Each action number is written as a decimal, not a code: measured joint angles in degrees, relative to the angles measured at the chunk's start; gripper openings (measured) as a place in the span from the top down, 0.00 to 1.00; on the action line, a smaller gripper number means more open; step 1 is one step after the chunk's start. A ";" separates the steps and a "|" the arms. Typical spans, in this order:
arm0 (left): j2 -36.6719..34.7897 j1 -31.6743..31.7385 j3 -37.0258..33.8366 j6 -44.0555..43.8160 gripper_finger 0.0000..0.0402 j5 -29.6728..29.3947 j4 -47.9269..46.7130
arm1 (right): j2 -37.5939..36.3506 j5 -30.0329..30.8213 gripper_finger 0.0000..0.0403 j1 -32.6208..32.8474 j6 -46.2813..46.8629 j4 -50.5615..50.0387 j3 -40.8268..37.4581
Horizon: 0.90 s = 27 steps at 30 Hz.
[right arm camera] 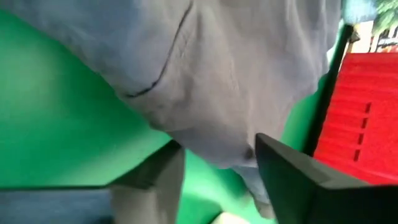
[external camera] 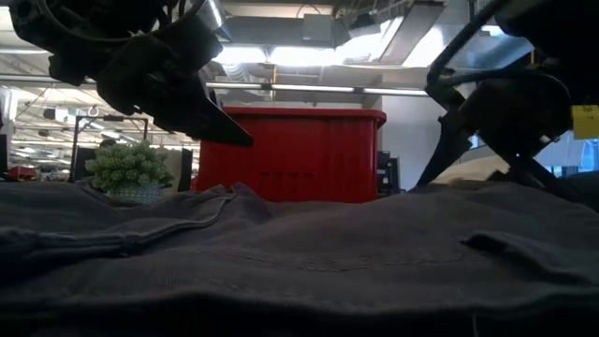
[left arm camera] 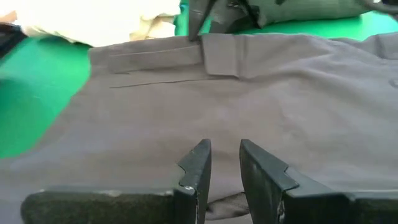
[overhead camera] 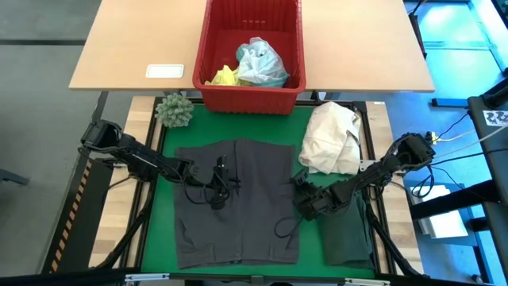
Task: Fold Laundry from Bin
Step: Fold the gray short
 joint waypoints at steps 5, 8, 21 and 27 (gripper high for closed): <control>-0.19 -0.01 0.00 0.70 0.80 -0.64 -1.14 | 0.00 -0.02 0.81 0.00 -1.55 3.19 0.00; -3.48 -0.58 0.76 1.12 0.80 -1.21 -9.84 | 0.00 -0.04 0.95 0.01 -1.60 4.20 0.07; -19.58 -8.85 11.37 -22.46 0.80 -3.36 -66.53 | 0.00 2.45 0.97 0.02 -6.48 4.80 5.75; -19.67 -14.77 11.56 -39.94 0.80 5.96 -81.42 | 0.00 1.12 0.98 -1.72 -10.60 4.81 11.94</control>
